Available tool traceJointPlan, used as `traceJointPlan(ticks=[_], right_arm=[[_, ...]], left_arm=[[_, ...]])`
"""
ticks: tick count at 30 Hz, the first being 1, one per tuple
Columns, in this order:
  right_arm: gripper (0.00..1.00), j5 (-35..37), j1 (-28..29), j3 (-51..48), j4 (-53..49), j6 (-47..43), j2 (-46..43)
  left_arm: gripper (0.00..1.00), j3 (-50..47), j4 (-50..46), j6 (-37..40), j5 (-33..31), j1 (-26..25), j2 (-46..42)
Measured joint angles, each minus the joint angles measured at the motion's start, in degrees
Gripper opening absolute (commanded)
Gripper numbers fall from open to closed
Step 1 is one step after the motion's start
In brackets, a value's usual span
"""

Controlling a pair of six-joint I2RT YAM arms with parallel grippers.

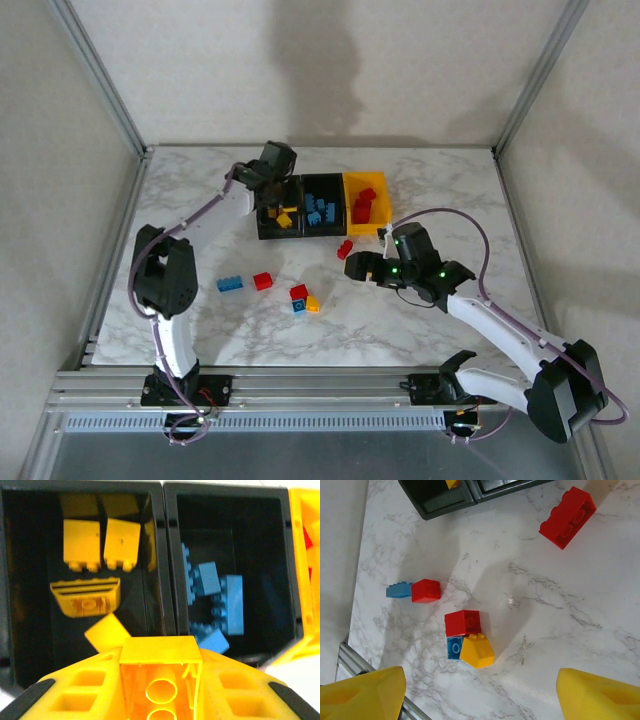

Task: Sort the legos into containers by color
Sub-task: Place the lego in the container.

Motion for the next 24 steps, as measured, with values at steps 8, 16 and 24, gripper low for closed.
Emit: traceJointPlan(ticks=[8,16,24], right_arm=[[0.79,0.6,0.0,0.0,-0.1,0.0,-0.7],[0.79,1.6,0.0,0.0,-0.5,-0.1,-1.4],[0.79,2.3,0.0,0.0,-1.1,-0.5,-1.4]], left_arm=[[0.31,6.7,-1.7,-1.3,-0.4,2.5,9.5],[0.44,6.8,-1.9,-3.3,0.0,2.8,10.6],[0.5,6.7,-1.8,-3.7,0.3,2.8,10.6]])
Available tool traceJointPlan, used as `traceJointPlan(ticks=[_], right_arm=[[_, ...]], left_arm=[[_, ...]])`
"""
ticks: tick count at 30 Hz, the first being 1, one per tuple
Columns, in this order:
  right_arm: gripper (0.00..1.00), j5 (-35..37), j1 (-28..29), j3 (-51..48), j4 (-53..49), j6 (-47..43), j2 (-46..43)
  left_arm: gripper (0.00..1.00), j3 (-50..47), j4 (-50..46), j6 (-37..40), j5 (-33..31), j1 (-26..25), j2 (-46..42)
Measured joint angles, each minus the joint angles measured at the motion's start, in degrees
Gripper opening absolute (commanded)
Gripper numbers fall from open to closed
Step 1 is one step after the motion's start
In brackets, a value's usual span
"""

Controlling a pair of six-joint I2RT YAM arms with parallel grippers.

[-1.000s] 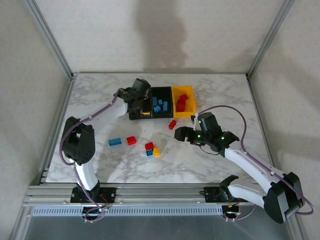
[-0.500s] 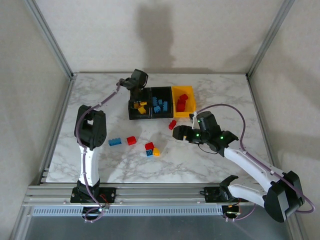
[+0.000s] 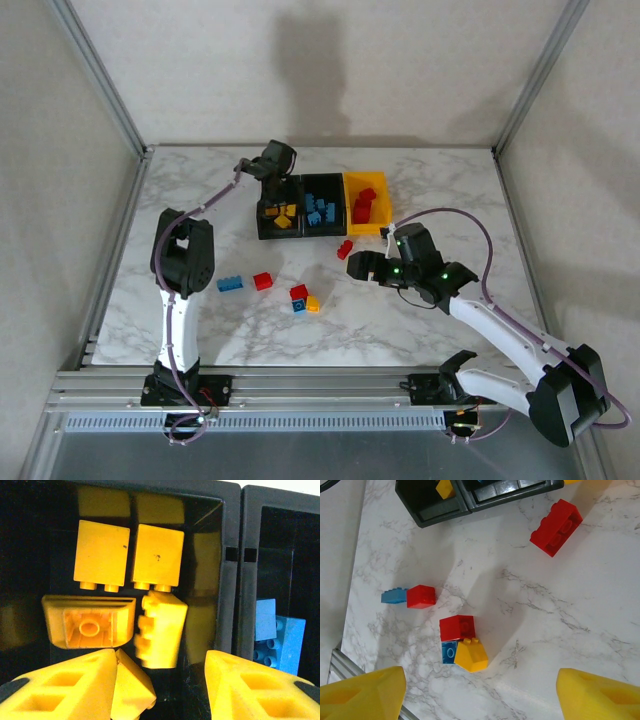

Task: Sort the legos into containers by color
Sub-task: Place the lego in the container.

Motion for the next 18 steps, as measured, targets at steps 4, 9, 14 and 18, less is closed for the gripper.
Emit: traceJointPlan(ticks=[4,9,14,18], right_arm=[[0.79,0.8,0.0,0.0,-0.7,-0.2,-0.1],[0.79,2.6,0.0,0.3,-1.8,-0.2,0.1],[0.78,6.8,0.1,3.4,-3.4,-0.1,4.4],[0.77,10.8,1.3,7.0,-3.9,-0.2,11.0]], left_arm=[[0.53,-1.1,0.5,-0.2,0.5,0.0,-0.4],[0.54,-6.2,1.9,-1.1,1.7,-0.1,-4.8],[0.57,-16.5,5.9,-2.7,3.9,-0.8,-15.9],[0.56,-27.5,9.8,-3.9,5.6,-2.4,-27.5]])
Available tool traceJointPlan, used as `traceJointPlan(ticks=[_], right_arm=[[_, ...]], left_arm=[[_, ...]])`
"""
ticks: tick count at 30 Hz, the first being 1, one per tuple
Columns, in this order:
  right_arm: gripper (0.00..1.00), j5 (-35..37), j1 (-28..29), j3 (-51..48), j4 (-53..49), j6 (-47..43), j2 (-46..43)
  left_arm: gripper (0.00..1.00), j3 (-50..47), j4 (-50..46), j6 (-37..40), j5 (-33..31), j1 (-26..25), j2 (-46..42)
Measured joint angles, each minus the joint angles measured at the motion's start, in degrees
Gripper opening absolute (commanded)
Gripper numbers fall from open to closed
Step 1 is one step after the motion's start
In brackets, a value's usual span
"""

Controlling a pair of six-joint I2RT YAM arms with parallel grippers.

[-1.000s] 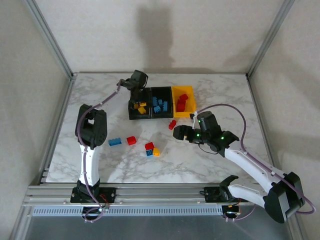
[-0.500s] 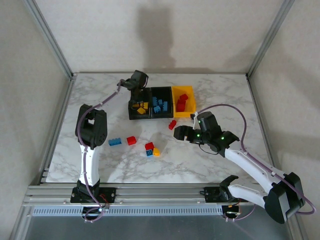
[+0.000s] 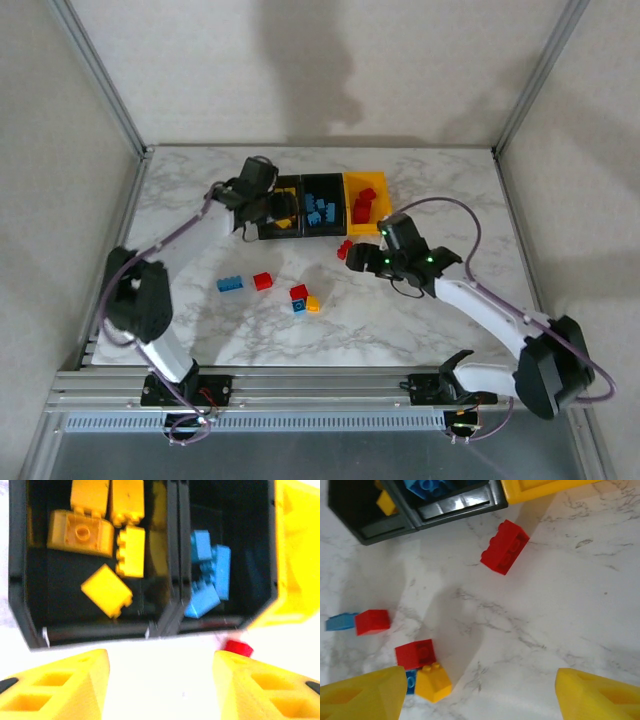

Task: Sort the legos into containers by color
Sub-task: Place the lego in the container, then pick up the lego from the center of the table.

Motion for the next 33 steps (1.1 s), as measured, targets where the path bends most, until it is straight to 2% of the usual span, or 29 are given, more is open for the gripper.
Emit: traceJointPlan(ticks=[6,10,15,19,22,26,31,33], right_arm=[[0.76,5.5,2.1,7.1,-0.3,1.7,11.7],[0.74,8.9,2.3,12.1,-1.0,3.8,19.6],[0.72,11.4,2.4,17.3,-1.4,5.9,28.4],[0.69,12.4,2.4,19.9,-1.4,7.3,32.9],[0.63,12.8,2.4,21.4,-1.4,8.0,35.1],[0.51,13.6,2.4,23.3,-1.4,8.3,37.8],[0.26,14.1,2.4,23.6,-1.2,8.2,38.6],[0.22,14.1,2.4,23.6,-1.0,8.1,38.5]], left_arm=[[0.57,-16.9,3.3,-2.4,0.6,-1.9,-15.8],[0.61,-25.7,3.8,-5.0,0.6,-2.2,-24.9],[0.62,-31.8,4.4,-8.0,1.1,-2.6,-33.9],[0.62,-33.6,4.2,-8.8,1.2,-2.9,-37.2],[0.62,-34.1,4.1,-9.2,1.2,-2.9,-38.2],[0.62,-34.6,4.1,-9.5,1.2,-2.9,-38.3],[0.62,-35.2,4.1,-9.9,1.3,-2.9,-38.3],[0.62,-35.2,4.3,-10.1,1.3,-2.9,-38.3]])
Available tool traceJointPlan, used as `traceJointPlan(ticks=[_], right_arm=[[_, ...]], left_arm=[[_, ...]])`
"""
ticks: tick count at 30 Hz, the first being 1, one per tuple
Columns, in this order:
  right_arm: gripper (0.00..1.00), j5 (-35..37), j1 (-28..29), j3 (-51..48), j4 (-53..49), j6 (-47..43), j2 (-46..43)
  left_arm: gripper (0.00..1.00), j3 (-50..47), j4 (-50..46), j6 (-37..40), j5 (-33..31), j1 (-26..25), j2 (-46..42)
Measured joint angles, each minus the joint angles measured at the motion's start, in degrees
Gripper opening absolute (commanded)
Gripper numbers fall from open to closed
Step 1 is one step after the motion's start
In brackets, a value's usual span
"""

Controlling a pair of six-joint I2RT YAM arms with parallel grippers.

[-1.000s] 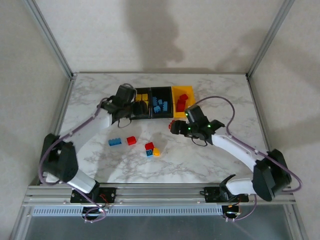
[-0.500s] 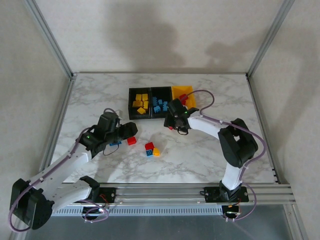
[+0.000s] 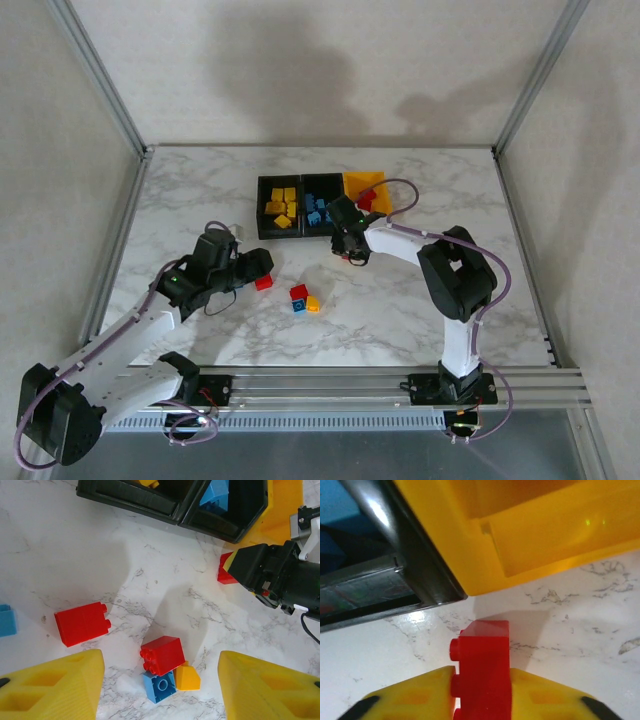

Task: Sort the legos into containers by color
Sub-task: Pick up the lego from the center of the table, then place the lego in the container.

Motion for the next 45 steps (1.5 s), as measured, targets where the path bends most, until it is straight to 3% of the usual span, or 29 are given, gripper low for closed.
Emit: traceJointPlan(ticks=[5,11,19,26,33,45], right_arm=[[0.2,0.7,0.3,-3.8,1.2,0.0,-2.8],[0.21,1.5,0.6,-9.7,-3.4,-0.9,-12.1],[0.22,0.2,-3.7,-2.3,-6.8,-6.8,-16.9],[0.23,-0.7,-9.4,11.7,-7.9,-12.2,-7.4],[0.24,-1.3,-13.3,19.5,-9.6,-15.1,2.6],[0.29,-3.6,-15.7,35.3,-11.5,-16.6,15.8]], left_arm=[[0.61,-0.1,1.4,-0.7,0.2,-0.4,1.6],[0.61,-0.4,4.3,-1.7,0.2,-2.1,4.3],[0.61,1.3,7.2,-2.8,0.4,-5.5,9.8],[0.61,3.7,8.5,-3.6,0.1,-7.0,10.5],[0.61,3.7,8.3,-4.0,-0.1,-7.1,10.3],[0.61,3.7,8.2,-4.5,-0.6,-7.1,10.3]])
